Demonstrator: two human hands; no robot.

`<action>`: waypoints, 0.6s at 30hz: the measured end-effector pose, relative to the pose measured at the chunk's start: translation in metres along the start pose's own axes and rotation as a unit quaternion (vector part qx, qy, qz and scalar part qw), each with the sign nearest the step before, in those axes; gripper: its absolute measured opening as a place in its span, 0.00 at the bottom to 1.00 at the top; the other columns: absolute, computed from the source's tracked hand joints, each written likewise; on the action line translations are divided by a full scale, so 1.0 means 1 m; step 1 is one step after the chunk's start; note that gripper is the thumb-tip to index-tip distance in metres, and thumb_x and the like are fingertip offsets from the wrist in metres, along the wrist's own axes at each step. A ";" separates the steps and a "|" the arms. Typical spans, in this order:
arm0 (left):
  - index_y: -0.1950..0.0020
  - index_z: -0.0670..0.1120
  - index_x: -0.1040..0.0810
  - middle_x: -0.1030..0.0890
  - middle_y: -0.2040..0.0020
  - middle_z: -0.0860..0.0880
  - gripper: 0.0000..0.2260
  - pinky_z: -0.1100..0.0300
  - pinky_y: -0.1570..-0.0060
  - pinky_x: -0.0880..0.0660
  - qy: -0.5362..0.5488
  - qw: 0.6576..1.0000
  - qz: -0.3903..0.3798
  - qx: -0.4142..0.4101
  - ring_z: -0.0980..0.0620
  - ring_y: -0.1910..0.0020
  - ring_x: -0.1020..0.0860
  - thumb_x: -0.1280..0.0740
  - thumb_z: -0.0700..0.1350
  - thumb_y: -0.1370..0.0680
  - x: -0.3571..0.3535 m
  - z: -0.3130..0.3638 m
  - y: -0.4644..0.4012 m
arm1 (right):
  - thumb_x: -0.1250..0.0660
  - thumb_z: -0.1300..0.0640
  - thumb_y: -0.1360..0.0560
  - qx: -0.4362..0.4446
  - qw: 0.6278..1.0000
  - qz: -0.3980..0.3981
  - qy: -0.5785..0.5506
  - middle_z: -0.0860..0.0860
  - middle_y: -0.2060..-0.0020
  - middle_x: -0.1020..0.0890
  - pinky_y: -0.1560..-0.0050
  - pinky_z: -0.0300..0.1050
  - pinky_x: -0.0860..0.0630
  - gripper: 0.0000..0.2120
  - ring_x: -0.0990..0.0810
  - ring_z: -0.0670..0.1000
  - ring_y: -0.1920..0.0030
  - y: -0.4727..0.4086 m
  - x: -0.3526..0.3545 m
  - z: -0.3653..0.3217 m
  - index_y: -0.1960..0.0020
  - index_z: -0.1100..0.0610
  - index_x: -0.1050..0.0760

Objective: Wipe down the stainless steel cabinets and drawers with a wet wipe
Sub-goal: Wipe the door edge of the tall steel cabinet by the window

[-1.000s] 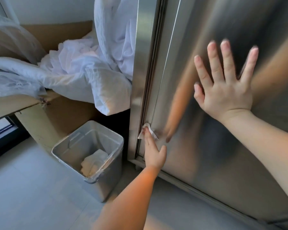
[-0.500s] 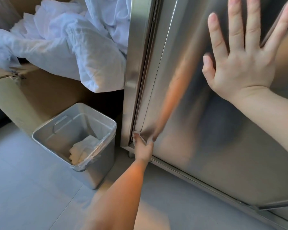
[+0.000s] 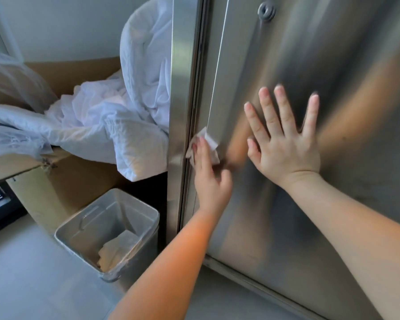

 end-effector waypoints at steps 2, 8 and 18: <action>0.22 0.38 0.42 0.39 0.23 0.42 0.37 0.58 0.24 0.45 -0.011 0.997 -0.003 -0.075 0.46 0.22 0.44 0.41 0.31 0.33 0.001 0.028 -0.037 | 0.48 0.48 0.19 0.001 1.000 0.008 0.001 0.57 0.22 0.46 0.28 0.72 0.60 0.29 0.50 0.59 0.22 0.000 0.000 0.000 0.20 0.54 0.50; 0.23 0.37 0.40 0.37 0.23 0.41 0.34 0.64 0.25 0.45 -0.099 0.975 -0.028 -0.197 0.48 0.23 0.42 0.47 0.25 0.30 0.015 0.069 -0.100 | 0.44 0.48 0.19 -0.001 0.999 0.034 0.011 0.56 0.22 0.43 0.28 0.72 0.54 0.29 0.46 0.58 0.22 0.000 0.000 -0.001 0.21 0.54 0.46; 0.23 0.34 0.45 0.40 0.23 0.36 0.29 0.46 0.24 0.44 -0.227 0.930 -0.083 -0.276 0.40 0.22 0.44 0.45 0.26 0.24 0.025 0.090 -0.126 | 0.46 0.48 0.20 -0.001 0.999 0.033 0.011 0.55 0.21 0.46 0.27 0.70 0.56 0.29 0.47 0.56 0.22 -0.001 -0.001 0.000 0.21 0.54 0.47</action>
Point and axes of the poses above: each hand's wrist, its own y-axis away from the middle knuckle, its own x-axis out of the back of the hand, z = x × y, the point moved 1 cm from there along -y, towards the middle knuckle
